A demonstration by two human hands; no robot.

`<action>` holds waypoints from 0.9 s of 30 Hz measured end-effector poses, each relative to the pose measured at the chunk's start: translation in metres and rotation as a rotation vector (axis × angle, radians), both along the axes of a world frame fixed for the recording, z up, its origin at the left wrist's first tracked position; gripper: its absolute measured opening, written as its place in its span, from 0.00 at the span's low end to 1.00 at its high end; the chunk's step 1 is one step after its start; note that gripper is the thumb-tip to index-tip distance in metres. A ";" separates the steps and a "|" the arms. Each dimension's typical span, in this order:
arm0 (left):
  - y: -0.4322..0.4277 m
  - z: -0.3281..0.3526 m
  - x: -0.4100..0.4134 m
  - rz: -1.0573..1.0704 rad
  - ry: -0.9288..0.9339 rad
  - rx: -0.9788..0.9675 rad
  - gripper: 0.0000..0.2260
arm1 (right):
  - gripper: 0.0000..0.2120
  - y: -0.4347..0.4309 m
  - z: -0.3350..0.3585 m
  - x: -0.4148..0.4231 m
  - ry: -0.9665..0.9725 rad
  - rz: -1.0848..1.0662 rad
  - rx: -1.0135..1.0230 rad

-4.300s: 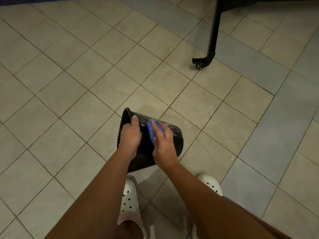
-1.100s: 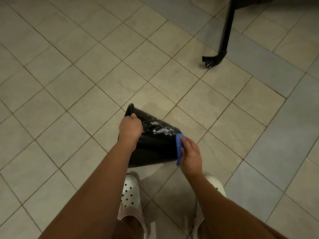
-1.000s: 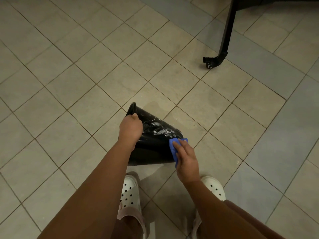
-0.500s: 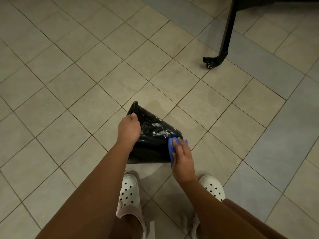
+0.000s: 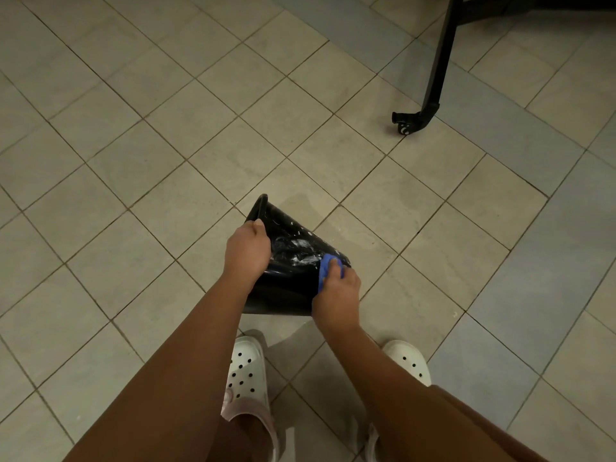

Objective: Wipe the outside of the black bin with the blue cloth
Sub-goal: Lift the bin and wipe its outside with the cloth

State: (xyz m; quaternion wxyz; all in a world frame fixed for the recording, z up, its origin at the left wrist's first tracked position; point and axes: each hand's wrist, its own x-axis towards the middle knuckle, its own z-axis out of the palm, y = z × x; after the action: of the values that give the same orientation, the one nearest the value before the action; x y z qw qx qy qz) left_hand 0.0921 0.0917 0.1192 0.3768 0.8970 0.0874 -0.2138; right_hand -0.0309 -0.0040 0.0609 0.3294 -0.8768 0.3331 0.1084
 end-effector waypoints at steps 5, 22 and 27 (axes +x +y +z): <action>0.010 -0.002 0.001 -0.063 -0.006 -0.008 0.16 | 0.28 -0.019 -0.007 0.005 -0.147 0.209 -0.011; 0.013 -0.010 -0.004 0.028 0.099 -0.120 0.17 | 0.29 -0.023 -0.014 -0.002 -0.209 0.176 -0.009; 0.008 -0.003 -0.006 -0.004 0.031 -0.143 0.17 | 0.21 -0.034 -0.022 -0.012 -0.109 -0.139 0.113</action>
State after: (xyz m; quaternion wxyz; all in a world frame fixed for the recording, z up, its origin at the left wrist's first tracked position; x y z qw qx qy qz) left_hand 0.0859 0.0993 0.1162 0.4381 0.8645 0.0760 -0.2342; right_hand -0.0430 -0.0376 0.0389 0.4025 -0.8364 0.3679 0.0563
